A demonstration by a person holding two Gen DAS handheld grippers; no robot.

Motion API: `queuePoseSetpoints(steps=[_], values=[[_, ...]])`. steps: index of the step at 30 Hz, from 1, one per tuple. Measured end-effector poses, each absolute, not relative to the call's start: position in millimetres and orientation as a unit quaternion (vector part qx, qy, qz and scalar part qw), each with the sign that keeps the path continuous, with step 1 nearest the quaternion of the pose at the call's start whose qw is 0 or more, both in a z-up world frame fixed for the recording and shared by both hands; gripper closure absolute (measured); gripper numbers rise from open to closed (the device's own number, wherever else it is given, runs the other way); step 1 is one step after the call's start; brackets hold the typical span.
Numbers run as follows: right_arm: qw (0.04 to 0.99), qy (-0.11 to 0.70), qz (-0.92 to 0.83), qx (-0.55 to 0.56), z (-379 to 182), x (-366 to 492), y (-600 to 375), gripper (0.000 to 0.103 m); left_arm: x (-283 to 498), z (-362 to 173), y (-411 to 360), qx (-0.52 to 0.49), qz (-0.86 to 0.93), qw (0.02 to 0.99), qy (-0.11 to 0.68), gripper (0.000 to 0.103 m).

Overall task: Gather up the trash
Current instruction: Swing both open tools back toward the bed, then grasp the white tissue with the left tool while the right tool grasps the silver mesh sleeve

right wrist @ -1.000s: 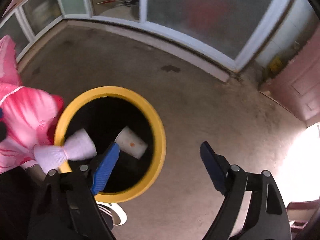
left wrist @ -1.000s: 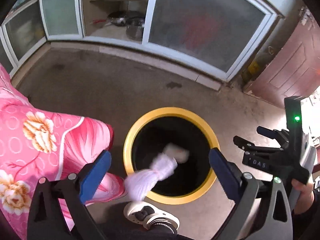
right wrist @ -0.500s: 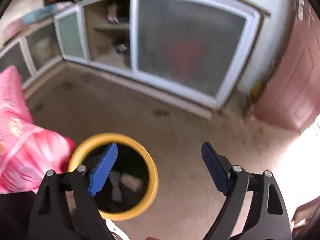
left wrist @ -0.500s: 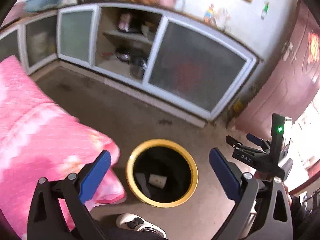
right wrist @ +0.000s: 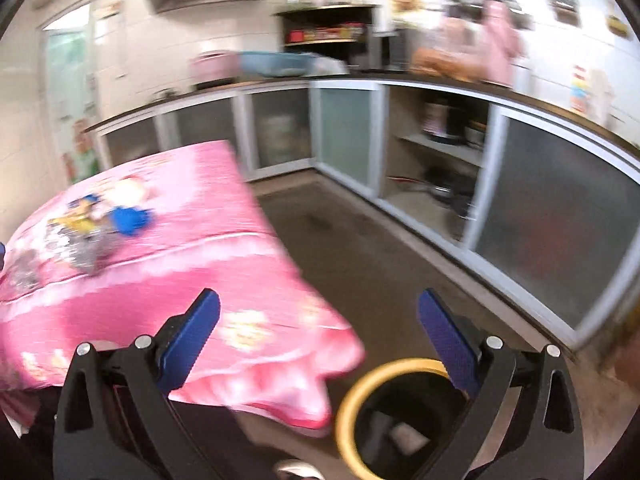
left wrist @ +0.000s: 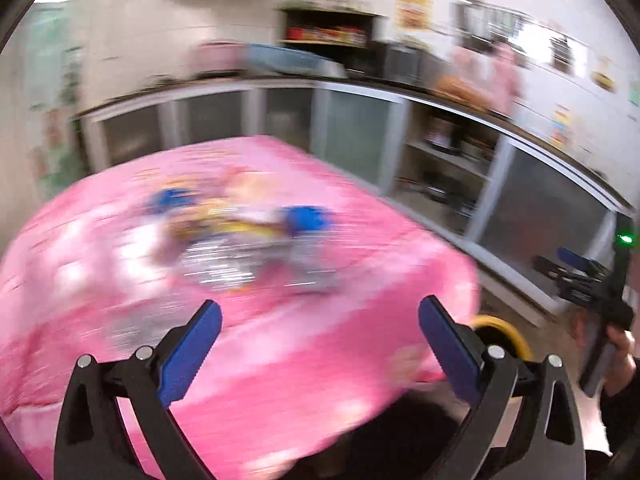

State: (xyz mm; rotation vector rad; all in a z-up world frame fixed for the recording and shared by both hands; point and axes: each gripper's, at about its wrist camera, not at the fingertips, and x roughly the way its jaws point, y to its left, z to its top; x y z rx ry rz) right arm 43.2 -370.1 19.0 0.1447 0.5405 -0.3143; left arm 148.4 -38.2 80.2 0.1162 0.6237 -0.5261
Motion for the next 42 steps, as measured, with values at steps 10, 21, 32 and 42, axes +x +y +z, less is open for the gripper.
queuePoseSetpoints(steps=[10, 21, 32, 42], values=[[0.954, 0.297, -0.027, 0.015, 27, 151, -230, 0.008, 205, 66, 117, 0.053, -0.055, 0.943, 0.324, 0.008], [0.941, 0.338, -0.015, -0.007, 11, 205, -197, 0.009, 266, 29, 145, 0.045, -0.045, 0.93, 0.361, 0.008], [0.931, 0.366, -0.005, 0.001, -1, 243, -189, 0.009, 350, 20, 135, -0.003, -0.064, 0.908, 0.414, 0.008], [0.92, 0.39, 0.006, 0.025, -16, 259, -193, 0.009, 378, -10, 128, -0.01, -0.06, 0.89, 0.452, 0.008]])
